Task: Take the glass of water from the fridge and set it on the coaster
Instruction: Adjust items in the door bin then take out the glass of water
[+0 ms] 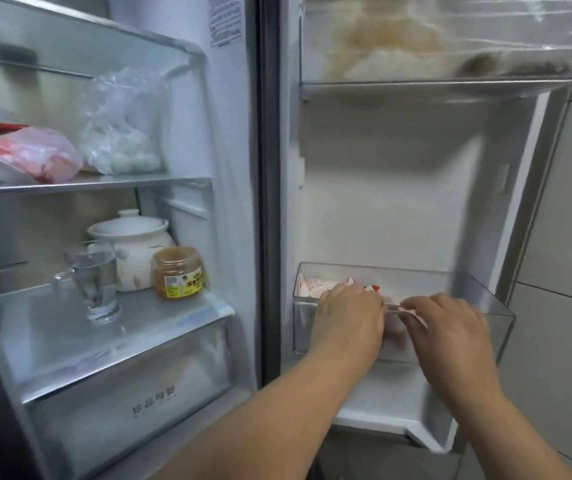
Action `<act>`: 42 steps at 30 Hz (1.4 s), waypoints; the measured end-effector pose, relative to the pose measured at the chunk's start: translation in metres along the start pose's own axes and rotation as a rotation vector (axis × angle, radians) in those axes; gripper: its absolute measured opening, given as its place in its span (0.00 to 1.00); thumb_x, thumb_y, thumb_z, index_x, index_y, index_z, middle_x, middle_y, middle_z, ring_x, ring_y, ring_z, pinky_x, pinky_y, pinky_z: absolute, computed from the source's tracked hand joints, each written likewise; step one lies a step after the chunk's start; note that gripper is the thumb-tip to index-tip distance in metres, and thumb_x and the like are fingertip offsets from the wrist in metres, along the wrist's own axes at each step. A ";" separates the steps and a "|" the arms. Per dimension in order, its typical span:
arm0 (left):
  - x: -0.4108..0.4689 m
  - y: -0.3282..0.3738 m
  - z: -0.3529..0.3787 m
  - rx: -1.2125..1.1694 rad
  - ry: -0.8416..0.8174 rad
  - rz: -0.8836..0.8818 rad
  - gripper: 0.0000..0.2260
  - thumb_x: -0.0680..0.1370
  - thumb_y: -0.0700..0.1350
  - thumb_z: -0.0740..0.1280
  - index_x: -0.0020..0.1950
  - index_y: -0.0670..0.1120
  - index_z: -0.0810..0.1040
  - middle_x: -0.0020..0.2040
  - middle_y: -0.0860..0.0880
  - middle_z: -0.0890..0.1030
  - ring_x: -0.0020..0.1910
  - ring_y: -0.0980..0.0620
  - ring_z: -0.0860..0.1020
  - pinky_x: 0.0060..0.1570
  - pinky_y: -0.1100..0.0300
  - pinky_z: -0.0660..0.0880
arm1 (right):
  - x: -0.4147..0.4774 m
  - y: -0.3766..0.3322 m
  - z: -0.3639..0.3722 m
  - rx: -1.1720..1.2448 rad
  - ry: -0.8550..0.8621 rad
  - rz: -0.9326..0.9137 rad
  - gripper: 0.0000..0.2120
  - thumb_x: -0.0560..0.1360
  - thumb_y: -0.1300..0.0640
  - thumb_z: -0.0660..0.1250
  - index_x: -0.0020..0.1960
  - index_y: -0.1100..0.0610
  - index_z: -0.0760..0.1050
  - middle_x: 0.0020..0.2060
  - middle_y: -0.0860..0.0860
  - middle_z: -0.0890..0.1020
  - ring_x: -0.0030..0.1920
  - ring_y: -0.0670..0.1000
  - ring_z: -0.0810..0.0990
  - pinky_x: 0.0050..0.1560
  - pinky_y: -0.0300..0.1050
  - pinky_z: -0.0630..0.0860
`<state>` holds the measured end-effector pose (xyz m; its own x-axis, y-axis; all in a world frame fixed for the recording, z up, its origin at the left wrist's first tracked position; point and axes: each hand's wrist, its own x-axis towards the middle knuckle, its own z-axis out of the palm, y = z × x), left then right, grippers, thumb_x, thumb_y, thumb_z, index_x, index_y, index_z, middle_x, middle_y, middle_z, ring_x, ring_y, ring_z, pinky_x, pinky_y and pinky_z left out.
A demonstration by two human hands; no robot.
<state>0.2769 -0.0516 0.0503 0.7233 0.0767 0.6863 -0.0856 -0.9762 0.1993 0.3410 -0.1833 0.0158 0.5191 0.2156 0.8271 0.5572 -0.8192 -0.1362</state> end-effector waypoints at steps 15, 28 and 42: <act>-0.014 -0.122 -0.059 0.124 0.364 -0.205 0.12 0.68 0.45 0.62 0.48 0.51 0.81 0.43 0.51 0.83 0.45 0.46 0.79 0.48 0.57 0.60 | 0.034 -0.157 0.033 0.332 0.160 -0.210 0.13 0.73 0.52 0.65 0.53 0.56 0.81 0.49 0.54 0.84 0.49 0.58 0.81 0.55 0.52 0.69; -0.043 -0.293 -0.120 -0.036 0.517 -0.957 0.21 0.75 0.42 0.64 0.69 0.46 0.70 0.67 0.43 0.73 0.67 0.43 0.67 0.67 0.51 0.62 | 0.049 -0.352 0.144 1.035 -0.492 -0.007 0.22 0.75 0.56 0.68 0.69 0.57 0.72 0.65 0.52 0.77 0.65 0.53 0.74 0.64 0.44 0.68; -0.034 -0.389 -0.103 -0.166 1.084 -1.386 0.16 0.77 0.49 0.62 0.59 0.41 0.75 0.57 0.39 0.80 0.58 0.39 0.75 0.58 0.51 0.70 | 0.074 -0.426 0.240 1.589 -0.993 0.238 0.39 0.72 0.62 0.72 0.77 0.53 0.58 0.67 0.42 0.67 0.69 0.44 0.68 0.71 0.45 0.67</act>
<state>0.2152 0.3469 0.0218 -0.4139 0.9080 0.0656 0.0274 -0.0597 0.9978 0.2974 0.3093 0.0042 0.4769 0.8498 0.2245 0.1264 0.1865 -0.9743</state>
